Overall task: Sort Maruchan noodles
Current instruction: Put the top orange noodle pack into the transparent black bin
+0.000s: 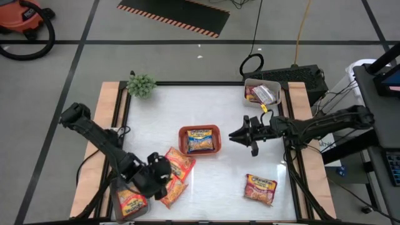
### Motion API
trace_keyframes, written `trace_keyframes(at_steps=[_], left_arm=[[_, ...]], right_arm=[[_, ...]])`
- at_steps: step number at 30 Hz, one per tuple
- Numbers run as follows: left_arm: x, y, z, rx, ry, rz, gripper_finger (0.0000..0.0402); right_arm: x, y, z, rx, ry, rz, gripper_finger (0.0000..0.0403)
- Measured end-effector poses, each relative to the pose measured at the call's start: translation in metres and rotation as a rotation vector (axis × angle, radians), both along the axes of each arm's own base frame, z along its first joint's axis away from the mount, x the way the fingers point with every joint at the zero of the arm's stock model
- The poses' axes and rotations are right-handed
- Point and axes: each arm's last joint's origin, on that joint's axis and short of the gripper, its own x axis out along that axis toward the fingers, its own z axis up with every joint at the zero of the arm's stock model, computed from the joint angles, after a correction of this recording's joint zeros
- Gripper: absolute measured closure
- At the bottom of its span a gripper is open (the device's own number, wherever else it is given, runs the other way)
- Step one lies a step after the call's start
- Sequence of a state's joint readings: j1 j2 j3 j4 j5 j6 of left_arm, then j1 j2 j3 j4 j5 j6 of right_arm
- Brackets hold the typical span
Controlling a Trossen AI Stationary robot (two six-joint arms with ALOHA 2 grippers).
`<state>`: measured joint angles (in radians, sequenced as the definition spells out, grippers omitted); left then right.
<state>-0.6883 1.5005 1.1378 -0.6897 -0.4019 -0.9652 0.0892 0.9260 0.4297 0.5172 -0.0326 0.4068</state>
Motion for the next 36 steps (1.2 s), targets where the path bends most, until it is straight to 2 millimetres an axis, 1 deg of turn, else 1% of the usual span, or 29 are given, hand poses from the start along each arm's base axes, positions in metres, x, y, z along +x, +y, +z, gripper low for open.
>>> trace_keyframes(at_steps=[3,5,8,12,14,18,22,27,29,33,36], left_arm=[[-0.005,-0.004,-0.014,0.040,0.074,0.053,0.0286],[-0.003,-0.006,-0.023,0.025,0.104,0.123,0.0286],[-0.005,-0.003,-0.036,0.016,0.207,0.219,0.0286],[-0.005,0.003,-0.045,-0.023,0.318,0.349,0.0286],[-0.002,0.004,-0.047,-0.057,0.327,0.390,0.0282],[0.004,0.010,-0.051,-0.056,0.352,0.421,0.0255],[0.006,0.022,-0.061,0.015,0.425,0.477,0.0222],[0.016,0.026,-0.074,0.059,0.467,0.403,0.0197],[0.018,0.026,-0.080,0.093,0.498,0.373,0.0195],[0.018,0.034,-0.089,0.162,0.576,0.373,0.0195],[0.019,0.037,-0.095,0.172,0.627,0.368,0.0195]], right_arm=[[0.001,0.003,0.000,0.000,-0.002,0.016,0.0328],[0.001,0.005,-0.001,0.000,-0.002,0.027,0.0328],[0.000,0.009,0.000,0.007,-0.010,0.043,0.0328],[-0.001,0.014,0.000,0.020,-0.007,0.070,0.0328],[-0.001,0.016,0.000,0.020,-0.006,0.077,0.0328],[-0.001,0.017,0.000,0.019,-0.005,0.083,0.0328],[-0.001,0.018,0.000,0.016,-0.005,0.084,0.0328],[-0.001,0.018,0.001,-0.005,-0.015,0.084,0.0328],[-0.001,0.017,0.001,-0.011,-0.015,0.082,0.0328],[-0.001,0.017,0.001,-0.036,-0.026,0.056,0.0328],[-0.001,0.016,0.002,-0.048,-0.031,0.054,0.0328]])
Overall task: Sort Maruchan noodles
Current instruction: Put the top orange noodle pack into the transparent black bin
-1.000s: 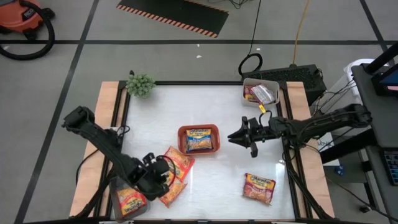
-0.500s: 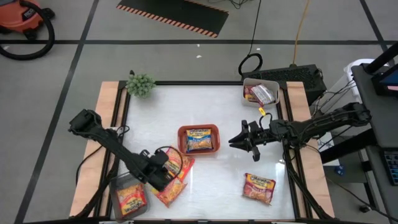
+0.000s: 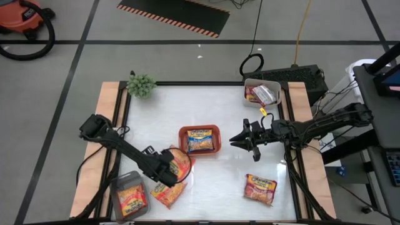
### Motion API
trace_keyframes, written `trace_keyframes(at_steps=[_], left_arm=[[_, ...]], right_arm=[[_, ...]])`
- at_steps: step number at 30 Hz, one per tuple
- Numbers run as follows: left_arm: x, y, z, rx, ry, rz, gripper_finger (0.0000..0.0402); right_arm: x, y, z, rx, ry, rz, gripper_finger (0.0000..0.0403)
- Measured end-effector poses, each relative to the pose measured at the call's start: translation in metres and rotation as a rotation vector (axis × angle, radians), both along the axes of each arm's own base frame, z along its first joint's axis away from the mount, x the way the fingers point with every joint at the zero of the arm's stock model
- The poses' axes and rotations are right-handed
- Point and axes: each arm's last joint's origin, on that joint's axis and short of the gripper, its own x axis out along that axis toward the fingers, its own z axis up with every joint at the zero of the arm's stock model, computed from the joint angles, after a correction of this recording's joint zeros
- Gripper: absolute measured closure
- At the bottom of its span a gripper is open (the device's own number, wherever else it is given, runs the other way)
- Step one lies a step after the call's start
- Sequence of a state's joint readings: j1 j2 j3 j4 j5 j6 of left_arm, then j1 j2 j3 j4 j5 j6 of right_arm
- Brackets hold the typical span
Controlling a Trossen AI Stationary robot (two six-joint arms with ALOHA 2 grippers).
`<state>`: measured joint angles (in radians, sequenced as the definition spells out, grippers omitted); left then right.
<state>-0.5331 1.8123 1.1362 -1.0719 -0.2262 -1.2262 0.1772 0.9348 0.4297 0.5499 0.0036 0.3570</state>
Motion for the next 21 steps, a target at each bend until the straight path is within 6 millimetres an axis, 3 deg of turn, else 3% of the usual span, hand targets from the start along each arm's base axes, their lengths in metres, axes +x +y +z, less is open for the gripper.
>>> trace_keyframes(at_steps=[9,21], left_arm=[[0.002,0.000,-0.001,0.018,-0.017,-0.053,0.0195],[-0.011,0.009,-0.023,0.042,0.007,-0.085,0.0196]], right_arm=[[0.000,-0.001,-0.001,-0.017,0.007,-0.037,0.0328],[0.000,-0.001,-0.002,-0.009,0.014,-0.039,0.0328]])
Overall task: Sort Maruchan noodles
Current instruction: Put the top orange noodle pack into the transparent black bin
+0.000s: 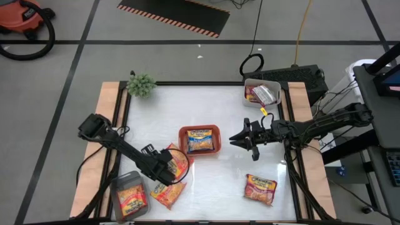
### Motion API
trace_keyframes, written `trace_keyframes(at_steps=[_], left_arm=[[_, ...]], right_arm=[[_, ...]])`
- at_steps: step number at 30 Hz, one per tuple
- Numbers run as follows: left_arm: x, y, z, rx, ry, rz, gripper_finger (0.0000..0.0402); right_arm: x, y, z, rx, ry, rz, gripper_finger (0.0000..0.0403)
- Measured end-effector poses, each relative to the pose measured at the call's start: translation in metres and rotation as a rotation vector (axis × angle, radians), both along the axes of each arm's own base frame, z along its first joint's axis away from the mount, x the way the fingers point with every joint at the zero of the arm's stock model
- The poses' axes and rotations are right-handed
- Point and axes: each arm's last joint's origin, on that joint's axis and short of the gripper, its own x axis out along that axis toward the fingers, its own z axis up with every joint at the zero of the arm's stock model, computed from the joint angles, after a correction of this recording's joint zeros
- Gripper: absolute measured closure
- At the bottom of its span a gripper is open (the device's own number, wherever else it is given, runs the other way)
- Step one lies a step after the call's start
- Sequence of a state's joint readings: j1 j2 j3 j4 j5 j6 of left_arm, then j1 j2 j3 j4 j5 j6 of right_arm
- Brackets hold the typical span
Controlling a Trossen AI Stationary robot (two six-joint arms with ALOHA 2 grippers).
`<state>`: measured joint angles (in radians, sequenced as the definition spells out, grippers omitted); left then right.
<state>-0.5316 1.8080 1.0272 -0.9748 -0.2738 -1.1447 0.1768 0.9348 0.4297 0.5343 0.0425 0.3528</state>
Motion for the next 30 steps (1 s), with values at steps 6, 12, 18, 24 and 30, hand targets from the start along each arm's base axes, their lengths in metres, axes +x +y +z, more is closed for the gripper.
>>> trace_keyframes(at_steps=[6,12,18,24,30], left_arm=[[0.000,0.002,-0.006,-0.002,-0.010,-0.045,0.0256],[0.002,0.004,-0.007,-0.003,-0.008,-0.066,0.0351],[0.000,0.007,0.000,0.045,-0.029,-0.082,0.0395],[-0.005,0.010,0.022,0.025,-0.106,-0.033,0.0397],[-0.016,0.002,0.042,0.026,-0.203,-0.039,0.0398]], right_arm=[[0.000,0.000,0.000,-0.002,0.001,-0.007,0.0328],[0.000,0.000,0.000,-0.004,0.001,-0.008,0.0328],[0.000,0.000,0.000,-0.008,0.002,-0.008,0.0328],[0.000,0.000,-0.001,-0.020,0.006,-0.008,0.0328],[0.000,0.000,-0.002,-0.024,0.013,-0.008,0.0328]])
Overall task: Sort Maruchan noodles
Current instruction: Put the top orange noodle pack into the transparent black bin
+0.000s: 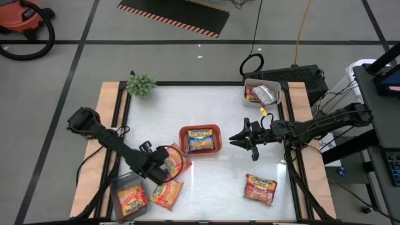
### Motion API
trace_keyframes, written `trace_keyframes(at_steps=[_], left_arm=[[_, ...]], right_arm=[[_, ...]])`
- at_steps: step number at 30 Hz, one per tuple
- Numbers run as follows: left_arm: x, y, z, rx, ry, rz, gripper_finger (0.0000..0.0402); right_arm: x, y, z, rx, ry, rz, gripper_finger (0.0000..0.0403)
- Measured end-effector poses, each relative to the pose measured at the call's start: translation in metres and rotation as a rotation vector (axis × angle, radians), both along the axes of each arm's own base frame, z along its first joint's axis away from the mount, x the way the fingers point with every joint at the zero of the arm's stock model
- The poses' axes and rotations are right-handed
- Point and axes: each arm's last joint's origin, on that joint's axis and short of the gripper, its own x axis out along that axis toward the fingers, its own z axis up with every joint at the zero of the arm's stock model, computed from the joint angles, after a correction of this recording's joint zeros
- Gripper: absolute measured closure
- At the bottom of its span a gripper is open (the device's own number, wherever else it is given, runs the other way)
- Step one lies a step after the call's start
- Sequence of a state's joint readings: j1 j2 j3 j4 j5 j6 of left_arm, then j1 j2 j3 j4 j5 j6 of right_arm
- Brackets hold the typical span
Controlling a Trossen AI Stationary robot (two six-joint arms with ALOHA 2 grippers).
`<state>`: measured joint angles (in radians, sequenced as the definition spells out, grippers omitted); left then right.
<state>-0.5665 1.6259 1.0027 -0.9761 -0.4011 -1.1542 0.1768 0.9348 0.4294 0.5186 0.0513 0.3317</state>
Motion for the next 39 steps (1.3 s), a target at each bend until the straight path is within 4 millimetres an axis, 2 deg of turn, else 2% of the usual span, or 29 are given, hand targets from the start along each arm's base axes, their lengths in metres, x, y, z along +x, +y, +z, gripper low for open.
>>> trace_keyframes(at_steps=[11,16,22,26,30,39], left_arm=[[-0.025,-0.026,0.032,-0.094,-0.161,-0.133,0.0398],[-0.040,-0.032,0.048,-0.116,-0.191,-0.267,0.0398],[-0.061,-0.034,0.077,-0.268,-0.263,-0.378,0.0399],[-0.081,-0.043,0.095,-0.386,-0.313,-0.512,0.0399],[-0.102,-0.051,0.108,-0.493,-0.366,-0.545,0.0399],[-0.148,-0.072,0.112,-0.620,-0.307,-0.647,0.0399]], right_arm=[[0.000,0.000,-0.002,0.012,0.021,-0.002,0.0328],[0.000,0.000,-0.003,0.017,0.030,-0.002,0.0328],[0.000,0.000,-0.003,0.015,0.029,-0.002,0.0328],[0.000,0.000,-0.003,0.014,0.031,-0.001,0.0328],[0.000,0.000,-0.003,0.013,0.036,-0.001,0.0328],[0.000,0.000,-0.004,0.011,0.047,0.000,0.0328]])
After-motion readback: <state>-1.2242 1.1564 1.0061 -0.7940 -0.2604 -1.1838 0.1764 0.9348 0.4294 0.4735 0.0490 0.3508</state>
